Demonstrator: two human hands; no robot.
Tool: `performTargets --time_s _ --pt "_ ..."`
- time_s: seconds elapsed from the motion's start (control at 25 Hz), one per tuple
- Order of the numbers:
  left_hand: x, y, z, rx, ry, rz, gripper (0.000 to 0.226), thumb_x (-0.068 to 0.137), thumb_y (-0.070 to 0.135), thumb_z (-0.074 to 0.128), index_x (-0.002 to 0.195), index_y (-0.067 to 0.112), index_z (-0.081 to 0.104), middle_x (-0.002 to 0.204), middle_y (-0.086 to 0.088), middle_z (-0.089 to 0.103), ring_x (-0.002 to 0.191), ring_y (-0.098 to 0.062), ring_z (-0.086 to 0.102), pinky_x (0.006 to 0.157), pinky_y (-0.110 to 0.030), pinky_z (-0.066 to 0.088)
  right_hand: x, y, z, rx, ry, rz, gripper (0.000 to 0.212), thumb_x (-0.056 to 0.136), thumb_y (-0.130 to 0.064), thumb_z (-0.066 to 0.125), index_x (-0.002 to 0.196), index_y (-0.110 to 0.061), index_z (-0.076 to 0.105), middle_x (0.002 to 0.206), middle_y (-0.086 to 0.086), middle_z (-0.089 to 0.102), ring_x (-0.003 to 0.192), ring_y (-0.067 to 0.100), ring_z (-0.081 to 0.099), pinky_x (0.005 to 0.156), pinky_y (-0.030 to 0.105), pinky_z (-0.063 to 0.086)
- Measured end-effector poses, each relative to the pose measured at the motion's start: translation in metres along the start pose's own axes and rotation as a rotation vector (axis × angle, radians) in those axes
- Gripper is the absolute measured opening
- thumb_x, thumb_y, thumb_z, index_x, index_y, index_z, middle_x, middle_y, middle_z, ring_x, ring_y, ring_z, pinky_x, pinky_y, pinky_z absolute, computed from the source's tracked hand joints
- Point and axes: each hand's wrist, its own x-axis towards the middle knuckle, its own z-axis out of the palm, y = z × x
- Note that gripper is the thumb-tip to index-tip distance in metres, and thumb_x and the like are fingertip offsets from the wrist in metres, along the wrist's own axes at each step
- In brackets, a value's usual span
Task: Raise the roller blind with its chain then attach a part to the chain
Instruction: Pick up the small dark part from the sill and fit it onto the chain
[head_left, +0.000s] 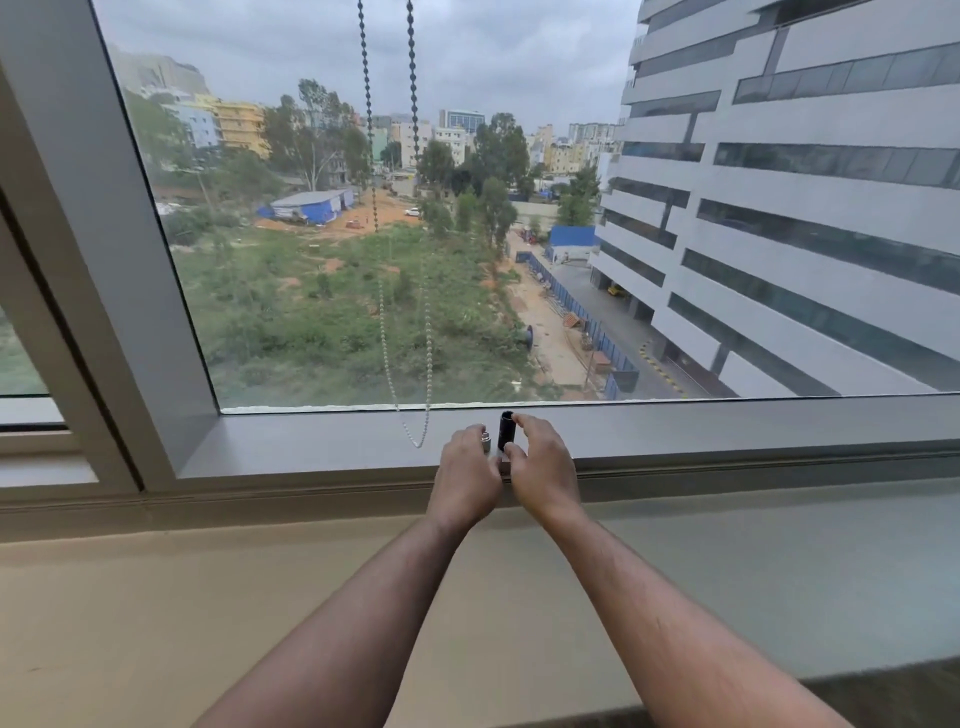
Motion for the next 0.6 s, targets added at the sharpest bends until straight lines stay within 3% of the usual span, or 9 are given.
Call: performTargets --time_s 0.32,0.48,0.6 --pt "0.045 -0.017 0.02 0.214 -0.001 0.014 0.052 0.101 0.014 0.056 0.151 0.007 0.043 0.147 -0.012 0.054 0.135 -0.031 0.048 0.11 -0.041 0.042 0.048 0.021 0.018 -0.007 -0.108 0.021 0.057 0.096 -0.013 0.062 0.15 -0.015 0.044 0.151 0.006 0.051 0.139 0.026 0.049 0.113 0.038 0.039" --pt "0.05 -0.022 0.024 0.303 0.018 0.07 0.036 0.1 0.011 0.055 0.136 0.008 0.06 0.131 -0.012 0.064 0.122 -0.032 0.052 0.101 -0.044 0.046 0.056 0.025 0.026 0.013 -0.14 0.03 0.054 0.097 -0.016 0.061 0.148 -0.018 0.047 0.146 0.004 0.058 0.132 0.027 0.056 0.107 0.038 0.044" --pt "0.048 -0.026 0.023 0.325 0.036 0.108 0.029 0.099 0.008 0.057 0.126 0.01 0.067 0.122 -0.009 0.067 0.114 -0.031 0.053 0.095 -0.043 0.048 0.055 0.026 0.03 0.041 -0.132 0.044 0.045 0.096 -0.018 0.061 0.14 -0.024 0.053 0.128 0.007 0.07 0.118 0.03 0.065 0.092 0.036 0.048"
